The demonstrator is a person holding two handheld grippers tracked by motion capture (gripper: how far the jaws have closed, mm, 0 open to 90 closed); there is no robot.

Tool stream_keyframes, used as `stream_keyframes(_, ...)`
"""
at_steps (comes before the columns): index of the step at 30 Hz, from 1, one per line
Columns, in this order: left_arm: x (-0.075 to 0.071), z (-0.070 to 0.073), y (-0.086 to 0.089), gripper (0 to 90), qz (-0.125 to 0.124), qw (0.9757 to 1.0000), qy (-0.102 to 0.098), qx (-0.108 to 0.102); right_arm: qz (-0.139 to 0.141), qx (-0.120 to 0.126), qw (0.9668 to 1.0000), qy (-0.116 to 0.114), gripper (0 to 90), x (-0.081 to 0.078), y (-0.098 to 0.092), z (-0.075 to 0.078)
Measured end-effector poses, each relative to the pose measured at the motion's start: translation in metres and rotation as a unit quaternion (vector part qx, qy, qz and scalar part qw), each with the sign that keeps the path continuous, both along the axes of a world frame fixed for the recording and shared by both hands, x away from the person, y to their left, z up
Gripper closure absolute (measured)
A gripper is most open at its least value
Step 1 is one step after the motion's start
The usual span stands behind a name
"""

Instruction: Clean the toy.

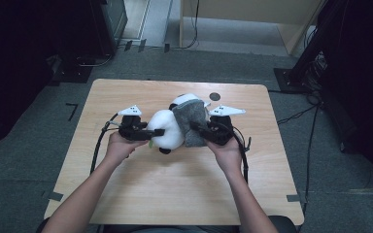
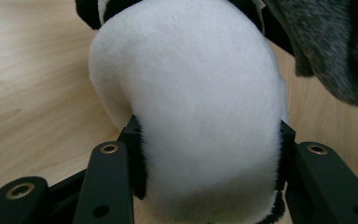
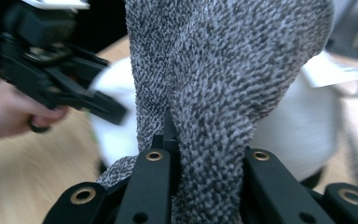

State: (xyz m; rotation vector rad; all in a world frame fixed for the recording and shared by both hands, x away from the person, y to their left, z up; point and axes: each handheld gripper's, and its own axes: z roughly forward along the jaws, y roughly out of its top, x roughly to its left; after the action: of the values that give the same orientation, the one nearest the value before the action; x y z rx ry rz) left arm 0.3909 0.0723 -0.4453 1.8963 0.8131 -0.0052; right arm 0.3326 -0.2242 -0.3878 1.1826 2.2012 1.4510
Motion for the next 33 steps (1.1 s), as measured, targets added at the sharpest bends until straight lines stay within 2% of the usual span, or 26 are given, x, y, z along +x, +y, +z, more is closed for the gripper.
stream_keyframes(4, -0.01, 0.005, -0.006, 50.2, 0.039, 0.999, -0.006, -0.02, 0.027, -0.001, 0.9995, -0.018, 79.4, -0.012, 0.021, 0.007)
stream_keyframes(6, -0.012, 0.004, -0.007, 50.1, 0.053, 0.9982, 0.0, -0.029, 0.041, -0.007, 0.9989, -0.019, 79.4, -0.017, 0.032, 0.004)
stream_keyframes(9, -0.014, 0.0, -0.007, 50.1, 0.072, 0.9962, 0.016, -0.046, 0.058, -0.014, 0.9981, -0.015, 79.6, -0.02, 0.047, -0.008)
stream_keyframes(11, -0.015, -0.002, -0.005, 50.1, 0.08, 0.9936, 0.035, -0.072, 0.066, -0.025, 0.9975, -0.009, 79.7, -0.021, 0.057, -0.019)
stream_keyframes(12, -0.016, -0.002, -0.005, 50.1, 0.083, 0.993, 0.034, -0.076, 0.067, -0.03, 0.9973, -0.006, 79.6, -0.021, 0.061, -0.026)
stream_keyframes(14, -0.018, 0.0, -0.007, 50.2, 0.09, 0.9936, 0.019, -0.064, 0.07, -0.031, 0.9971, -0.009, 79.8, -0.023, 0.068, -0.038)
stream_keyframes(15, -0.018, 0.0, -0.007, 50.3, 0.091, 0.9938, 0.02, -0.061, 0.07, -0.033, 0.9969, -0.014, 79.8, -0.024, 0.071, -0.042)
stream_keyframes(17, -0.017, -0.003, -0.006, 50.4, 0.096, 0.9931, 0.031, -0.06, 0.07, -0.042, 0.9964, -0.022, 79.9, -0.025, 0.075, -0.048)
stream_keyframes(22, -0.015, -0.008, -0.006, 50.4, 0.107, 0.9901, 0.056, -0.072, 0.073, -0.055, 0.9957, -0.017, 79.9, -0.024, 0.082, -0.059)
stream_keyframes(25, -0.017, -0.008, -0.007, 50.4, 0.111, 0.9899, 0.054, -0.07, 0.077, -0.063, 0.9948, -0.021, 79.9, -0.023, 0.085, -0.065)
stream_keyframes(29, -0.016, -0.011, -0.007, 50.4, 0.12, 0.9874, 0.067, -0.078, 0.075, -0.075, 0.9938, -0.032, 79.9, -0.022, 0.087, -0.071)
stream_keyframes(33, -0.015, -0.011, -0.006, 50.4, 0.122, 0.9873, 0.067, -0.077, 0.079, -0.089, 0.9924, -0.032, 80.0, -0.019, 0.089, -0.079)
